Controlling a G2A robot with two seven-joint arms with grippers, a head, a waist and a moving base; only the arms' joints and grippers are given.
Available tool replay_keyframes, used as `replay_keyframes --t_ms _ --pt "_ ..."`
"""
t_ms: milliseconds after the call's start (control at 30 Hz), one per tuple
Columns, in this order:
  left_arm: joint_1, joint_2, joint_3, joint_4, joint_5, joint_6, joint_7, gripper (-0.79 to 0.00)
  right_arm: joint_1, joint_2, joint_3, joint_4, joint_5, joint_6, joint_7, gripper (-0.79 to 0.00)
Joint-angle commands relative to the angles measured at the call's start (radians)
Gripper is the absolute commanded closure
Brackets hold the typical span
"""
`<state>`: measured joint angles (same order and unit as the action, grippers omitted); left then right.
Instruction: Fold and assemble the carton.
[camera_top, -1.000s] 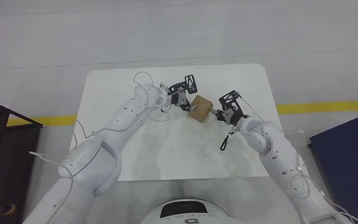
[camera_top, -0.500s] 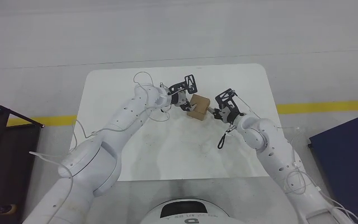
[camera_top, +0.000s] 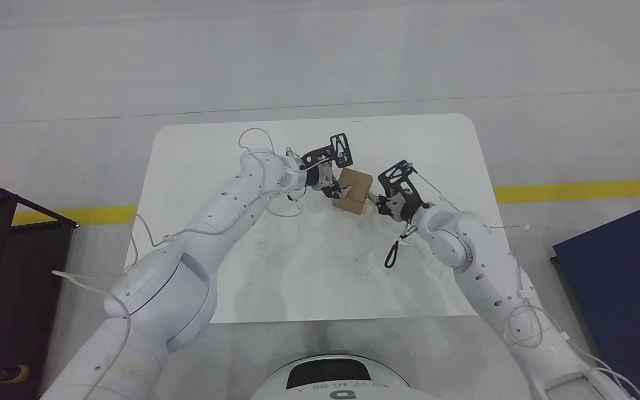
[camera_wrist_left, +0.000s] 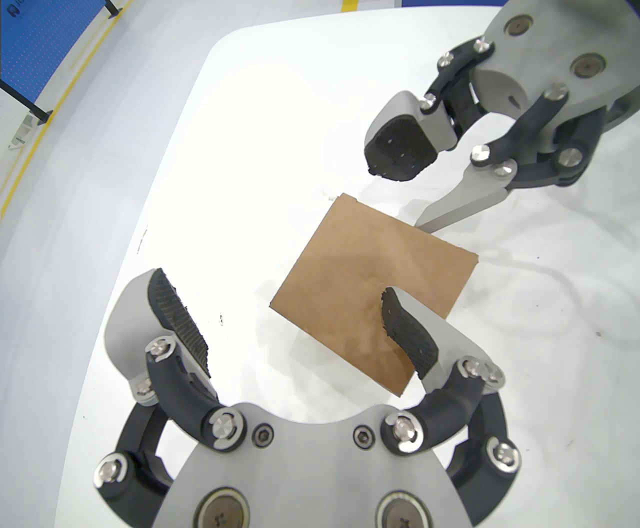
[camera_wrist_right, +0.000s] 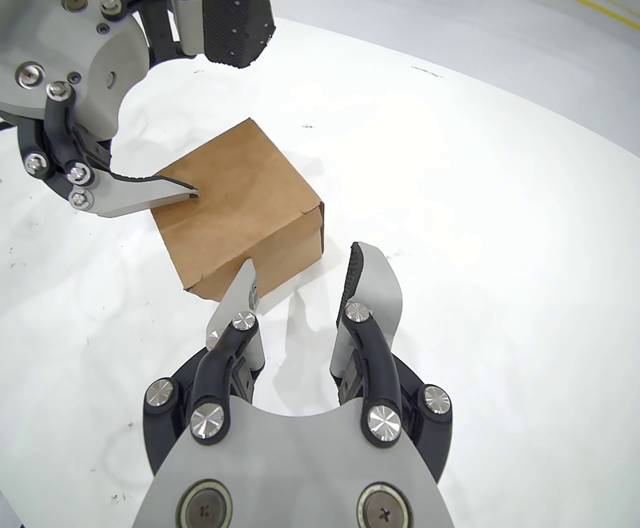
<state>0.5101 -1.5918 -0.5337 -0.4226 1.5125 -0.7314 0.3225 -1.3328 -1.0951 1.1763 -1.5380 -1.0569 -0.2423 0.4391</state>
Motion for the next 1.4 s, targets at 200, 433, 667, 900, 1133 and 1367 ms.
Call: replay_keyframes --t_ms 200,433,667,900,1133,1367 --pt "0.000 0.000 0.000 0.000 0.000 0.000 0.000 -0.785 0.003 -0.004 -0.010 -0.006 -0.007 -0.001 0.004 -0.369" --pt "0.000 0.000 0.000 0.000 0.000 0.000 0.000 -0.785 0.010 -0.010 -0.021 0.002 -0.009 0.006 0.006 -0.363" --pt "0.007 0.018 -0.042 -0.021 -0.046 0.029 0.024 -0.785 -0.014 -0.004 0.044 -0.026 0.033 0.023 -0.013 -0.345" --pt "0.009 0.084 -0.137 -0.044 -0.096 0.028 0.057 -0.785 -0.097 0.012 0.165 -0.130 0.178 -0.035 -0.012 -0.314" --pt "0.056 0.133 -0.207 -0.095 -0.122 0.112 -0.128 -0.785 -0.159 0.021 0.206 -0.242 0.288 -0.121 0.057 -0.243" --pt "0.131 0.156 -0.229 -0.231 -0.119 0.134 -0.285 -0.785 -0.074 0.009 0.114 -0.207 0.251 -0.028 0.147 -0.246"
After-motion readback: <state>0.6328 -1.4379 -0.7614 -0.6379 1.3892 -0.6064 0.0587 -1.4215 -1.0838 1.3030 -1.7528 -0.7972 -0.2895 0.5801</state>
